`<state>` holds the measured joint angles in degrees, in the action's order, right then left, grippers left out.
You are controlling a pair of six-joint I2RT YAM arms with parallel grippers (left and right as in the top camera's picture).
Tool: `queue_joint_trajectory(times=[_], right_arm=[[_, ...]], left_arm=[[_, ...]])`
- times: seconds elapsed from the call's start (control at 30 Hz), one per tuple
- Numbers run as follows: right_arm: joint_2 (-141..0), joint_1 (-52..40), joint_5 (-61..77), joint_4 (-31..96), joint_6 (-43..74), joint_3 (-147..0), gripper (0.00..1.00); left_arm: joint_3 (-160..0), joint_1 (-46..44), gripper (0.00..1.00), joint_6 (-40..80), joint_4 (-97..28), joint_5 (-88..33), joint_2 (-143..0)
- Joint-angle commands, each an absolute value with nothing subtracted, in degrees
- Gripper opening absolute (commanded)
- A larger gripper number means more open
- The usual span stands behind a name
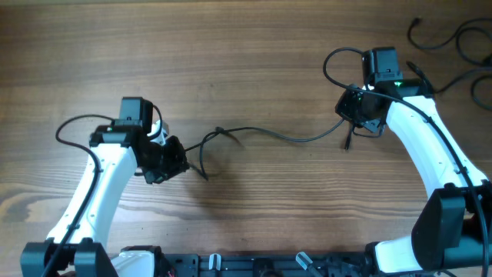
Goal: Untangle cables
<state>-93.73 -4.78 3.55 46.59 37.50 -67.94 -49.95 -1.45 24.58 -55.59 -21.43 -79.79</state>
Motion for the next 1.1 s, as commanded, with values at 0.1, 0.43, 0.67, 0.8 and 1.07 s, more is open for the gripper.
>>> queue_joint_trajectory(times=[0.1,0.43,0.67,0.8,1.07], right_arm=[[-93.43,-4.64,5.02,46.28,37.71,-67.85,0.09],[-93.43,-4.64,4.99,46.26,37.65,-67.85,0.09],[-93.43,-4.64,4.97,46.11,37.54,-67.85,0.09],[-93.43,-4.64,4.97,46.0,37.54,-67.85,0.09],[-93.43,-4.64,4.99,45.58,37.71,-67.85,0.1]], left_arm=[[-43.46,-1.67,0.04,33.74,-44.25,-20.97,-80.05],[-40.36,-1.65,0.04,33.95,-14.15,-11.94,-80.07],[-40.38,-1.61,0.04,38.33,2.59,-13.47,-80.01],[-40.42,-1.58,0.04,38.17,6.46,-26.17,-78.72],[-40.51,-1.65,0.23,36.49,-17.98,-18.74,-65.56]])
